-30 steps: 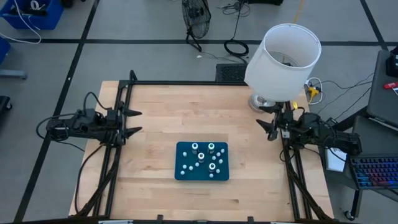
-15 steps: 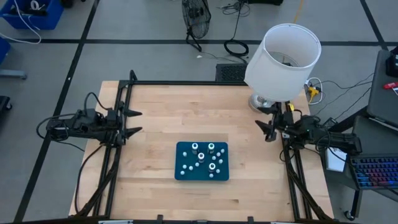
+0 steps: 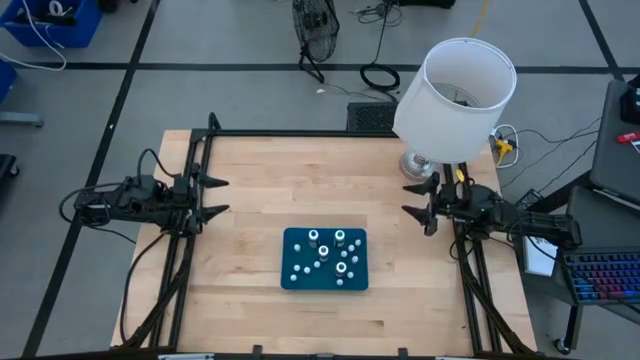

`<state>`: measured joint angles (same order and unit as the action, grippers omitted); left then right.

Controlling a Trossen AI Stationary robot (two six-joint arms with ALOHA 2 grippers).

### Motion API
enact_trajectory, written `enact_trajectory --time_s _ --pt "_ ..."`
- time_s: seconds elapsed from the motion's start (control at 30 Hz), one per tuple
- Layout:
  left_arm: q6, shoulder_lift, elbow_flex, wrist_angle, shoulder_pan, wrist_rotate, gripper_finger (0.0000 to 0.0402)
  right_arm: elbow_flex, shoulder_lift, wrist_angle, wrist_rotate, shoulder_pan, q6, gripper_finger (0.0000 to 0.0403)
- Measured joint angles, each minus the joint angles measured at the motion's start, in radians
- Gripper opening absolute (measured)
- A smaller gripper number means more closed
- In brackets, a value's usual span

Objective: Pick & Place food coloring
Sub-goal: Return to Home Position

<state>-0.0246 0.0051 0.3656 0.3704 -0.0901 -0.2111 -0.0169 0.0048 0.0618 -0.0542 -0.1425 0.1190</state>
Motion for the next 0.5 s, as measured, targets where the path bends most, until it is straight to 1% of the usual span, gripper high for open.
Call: enact_trajectory --time_s 0.2,0.4,0.5 --pt "0.003 0.0 0.0 0.002 0.0 0.0 0.031 0.001 0.006 -0.027 0.025 0.0 -0.009 0.0282" --pt "0.003 0.0 0.0 0.065 0.0 0.0 0.0317 0.001 0.023 -0.037 0.032 0.0 -0.021 0.0281" --pt "-0.004 0.0 -0.014 0.065 0.0 0.0 0.0321 0.001 0.036 -0.037 0.032 0.0 -0.03 0.0282"
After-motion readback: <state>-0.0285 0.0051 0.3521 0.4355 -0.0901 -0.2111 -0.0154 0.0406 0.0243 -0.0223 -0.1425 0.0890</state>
